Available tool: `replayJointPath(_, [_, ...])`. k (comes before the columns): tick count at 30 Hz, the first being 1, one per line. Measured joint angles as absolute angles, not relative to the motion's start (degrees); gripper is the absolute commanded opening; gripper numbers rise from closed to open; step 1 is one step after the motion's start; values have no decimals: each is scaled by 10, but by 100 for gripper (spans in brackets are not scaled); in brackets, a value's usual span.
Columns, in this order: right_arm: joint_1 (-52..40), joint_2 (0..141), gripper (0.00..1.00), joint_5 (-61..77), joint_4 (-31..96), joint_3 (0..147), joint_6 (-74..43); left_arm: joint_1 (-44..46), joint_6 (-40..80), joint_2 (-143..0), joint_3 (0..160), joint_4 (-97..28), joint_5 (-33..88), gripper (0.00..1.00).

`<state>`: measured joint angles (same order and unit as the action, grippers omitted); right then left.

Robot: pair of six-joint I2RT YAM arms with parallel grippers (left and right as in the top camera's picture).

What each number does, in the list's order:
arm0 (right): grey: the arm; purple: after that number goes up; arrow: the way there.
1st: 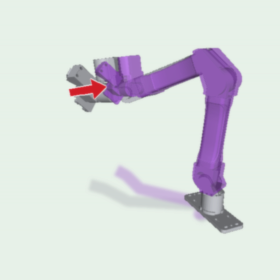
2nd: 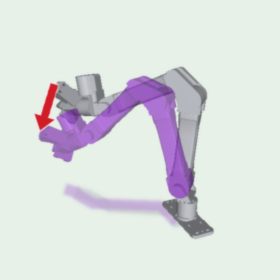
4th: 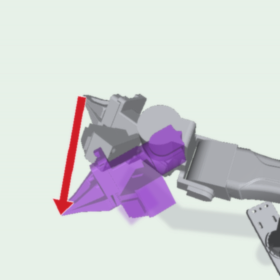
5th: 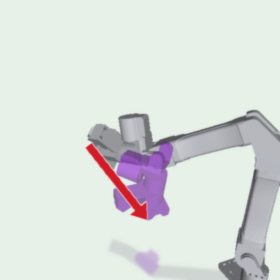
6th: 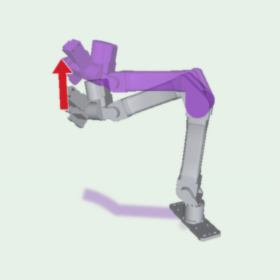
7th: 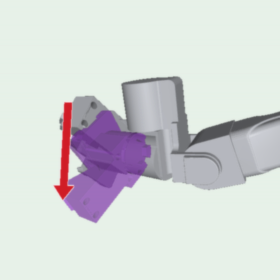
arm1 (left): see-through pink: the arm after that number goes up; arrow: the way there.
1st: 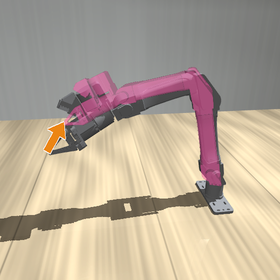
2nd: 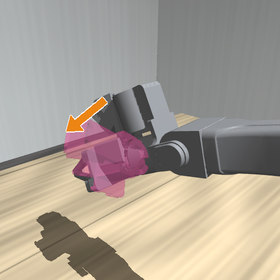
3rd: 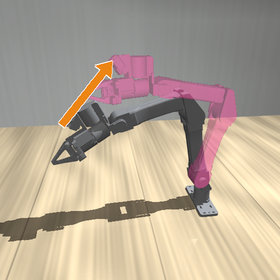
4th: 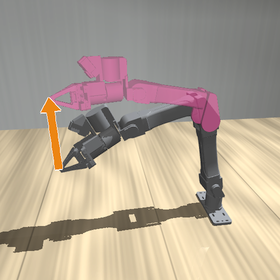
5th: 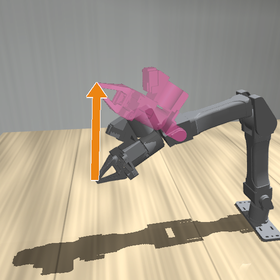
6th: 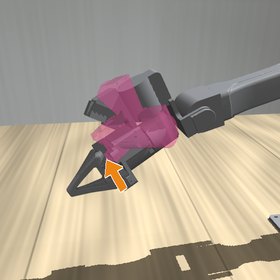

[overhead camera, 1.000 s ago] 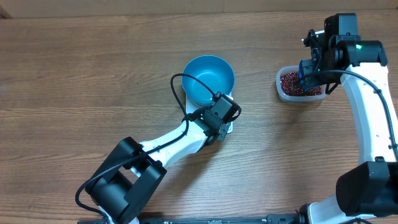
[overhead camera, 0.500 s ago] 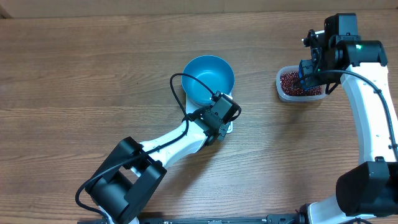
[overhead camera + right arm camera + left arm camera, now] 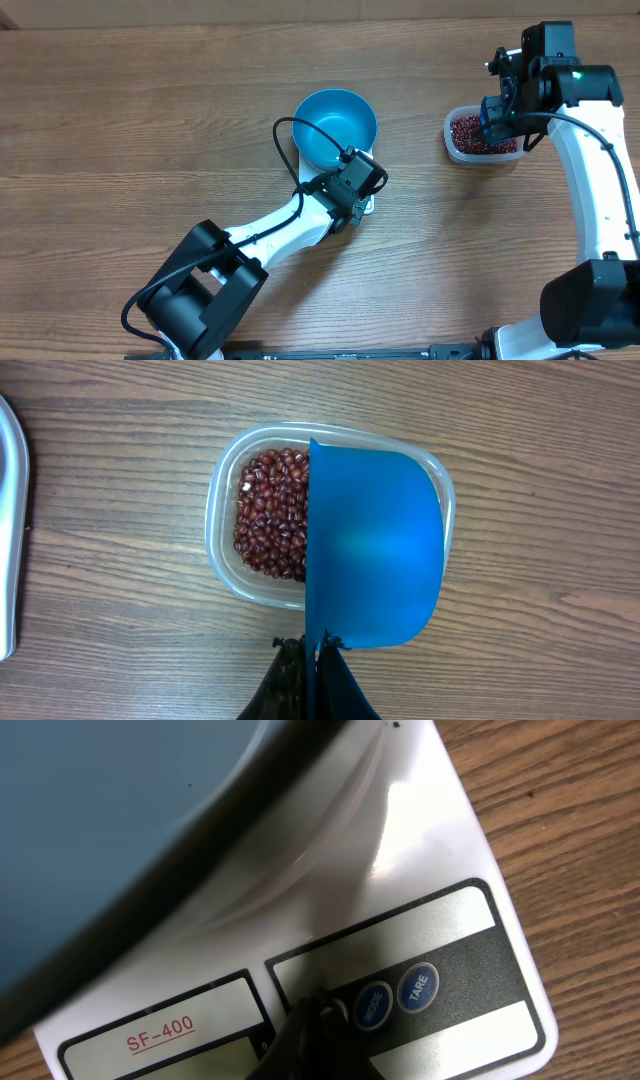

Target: Scoop item into bowl and weigh 150g on scale

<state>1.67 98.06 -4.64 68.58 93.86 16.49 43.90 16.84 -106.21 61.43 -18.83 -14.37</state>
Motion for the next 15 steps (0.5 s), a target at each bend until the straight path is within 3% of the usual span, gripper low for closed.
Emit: replayJointPath(15, [17,981,4,-47,686,939,165,439,168,-1065,614,-184,-142,4])
